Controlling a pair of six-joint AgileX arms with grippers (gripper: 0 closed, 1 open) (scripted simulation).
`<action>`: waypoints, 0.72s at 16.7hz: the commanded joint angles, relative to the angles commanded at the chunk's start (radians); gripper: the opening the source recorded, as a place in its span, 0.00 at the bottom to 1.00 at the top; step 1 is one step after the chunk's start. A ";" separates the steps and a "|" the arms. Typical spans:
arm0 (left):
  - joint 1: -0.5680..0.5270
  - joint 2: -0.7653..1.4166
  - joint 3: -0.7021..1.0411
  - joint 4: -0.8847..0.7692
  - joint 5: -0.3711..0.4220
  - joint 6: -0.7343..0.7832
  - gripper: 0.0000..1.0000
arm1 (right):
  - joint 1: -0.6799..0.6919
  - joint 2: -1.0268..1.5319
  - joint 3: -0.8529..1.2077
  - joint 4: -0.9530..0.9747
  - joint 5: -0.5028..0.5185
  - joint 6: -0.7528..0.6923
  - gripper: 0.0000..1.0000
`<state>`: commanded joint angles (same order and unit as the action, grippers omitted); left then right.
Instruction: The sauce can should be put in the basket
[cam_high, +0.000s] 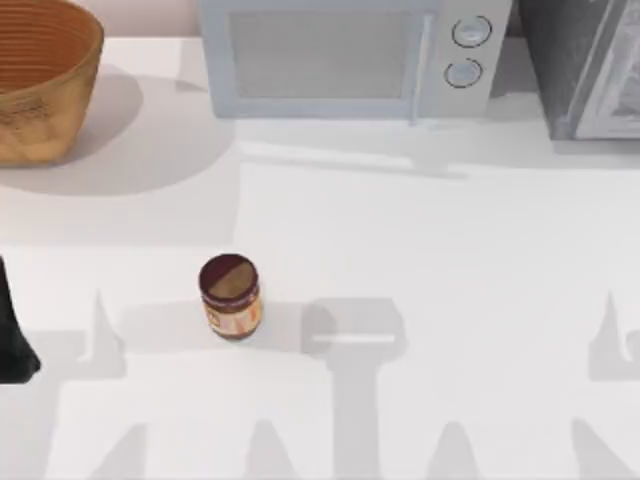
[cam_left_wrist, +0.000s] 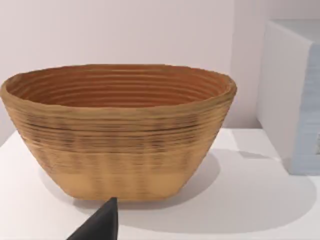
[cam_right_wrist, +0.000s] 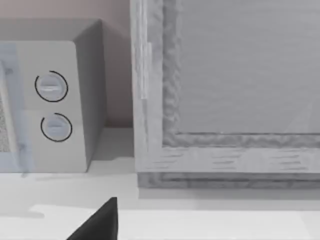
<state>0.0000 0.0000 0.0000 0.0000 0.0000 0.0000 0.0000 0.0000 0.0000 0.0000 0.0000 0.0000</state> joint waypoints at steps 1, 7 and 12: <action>0.000 0.000 0.000 0.000 0.000 0.000 1.00 | 0.000 0.000 0.000 0.000 0.000 0.000 1.00; 0.018 0.121 0.016 0.038 0.077 -0.003 1.00 | 0.000 0.000 0.000 0.000 0.000 0.000 1.00; 0.022 0.392 0.096 0.171 0.298 0.036 1.00 | 0.000 0.000 0.000 0.000 0.000 0.000 1.00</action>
<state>0.0225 0.3925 0.0958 0.1709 0.2977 0.0364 0.0000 0.0000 0.0000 0.0000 0.0000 0.0000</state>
